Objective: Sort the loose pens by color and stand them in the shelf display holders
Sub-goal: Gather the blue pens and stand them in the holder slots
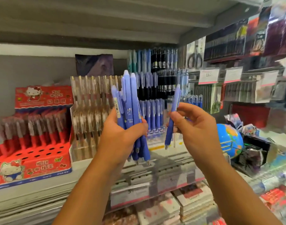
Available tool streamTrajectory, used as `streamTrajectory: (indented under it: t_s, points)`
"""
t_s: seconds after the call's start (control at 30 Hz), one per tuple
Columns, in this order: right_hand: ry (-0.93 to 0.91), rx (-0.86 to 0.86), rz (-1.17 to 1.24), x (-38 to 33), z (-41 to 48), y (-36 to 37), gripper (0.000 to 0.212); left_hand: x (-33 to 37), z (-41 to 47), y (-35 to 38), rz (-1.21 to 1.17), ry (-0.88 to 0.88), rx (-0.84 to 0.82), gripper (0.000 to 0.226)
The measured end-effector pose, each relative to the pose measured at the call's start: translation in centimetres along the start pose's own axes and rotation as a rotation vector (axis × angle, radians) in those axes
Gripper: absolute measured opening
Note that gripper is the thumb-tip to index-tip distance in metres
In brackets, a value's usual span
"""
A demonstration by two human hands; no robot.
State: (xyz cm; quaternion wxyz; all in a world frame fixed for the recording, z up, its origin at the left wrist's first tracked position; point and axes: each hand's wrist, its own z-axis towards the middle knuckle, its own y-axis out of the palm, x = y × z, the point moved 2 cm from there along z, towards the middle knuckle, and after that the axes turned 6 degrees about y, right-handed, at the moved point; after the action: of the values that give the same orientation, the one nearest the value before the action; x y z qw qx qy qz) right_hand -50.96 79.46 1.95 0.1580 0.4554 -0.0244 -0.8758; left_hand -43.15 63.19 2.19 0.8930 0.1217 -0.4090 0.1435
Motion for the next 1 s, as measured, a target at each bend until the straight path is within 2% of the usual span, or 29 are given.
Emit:
streamTrajectory:
  t_s: [0.2,0.37,0.47,0.77,1.0]
  points:
    - [-0.01,0.009,-0.09,2.7,4.9,-0.4,0.027,-1.7,1.8,1.4,0.133,0.033,0.083,0.023]
    - [-0.167,0.031,-0.475,5.4,7.7,-0.5,0.056,-2.7,2.3,2.6,0.246,0.026,0.122,0.022]
    - [-0.237,0.027,-0.595,5.8,8.6,-0.3,0.068,-3.1,2.0,3.3,0.316,0.038,0.127,0.024]
    - [-0.292,-0.14,-0.833,5.6,10.0,0.4,0.076,-3.6,2.0,3.1,0.35,0.039,0.238,0.024]
    - [-0.193,-0.22,-1.033,6.7,9.8,0.9,0.081,-4.0,2.2,2.8,0.376,0.059,0.198,0.026]
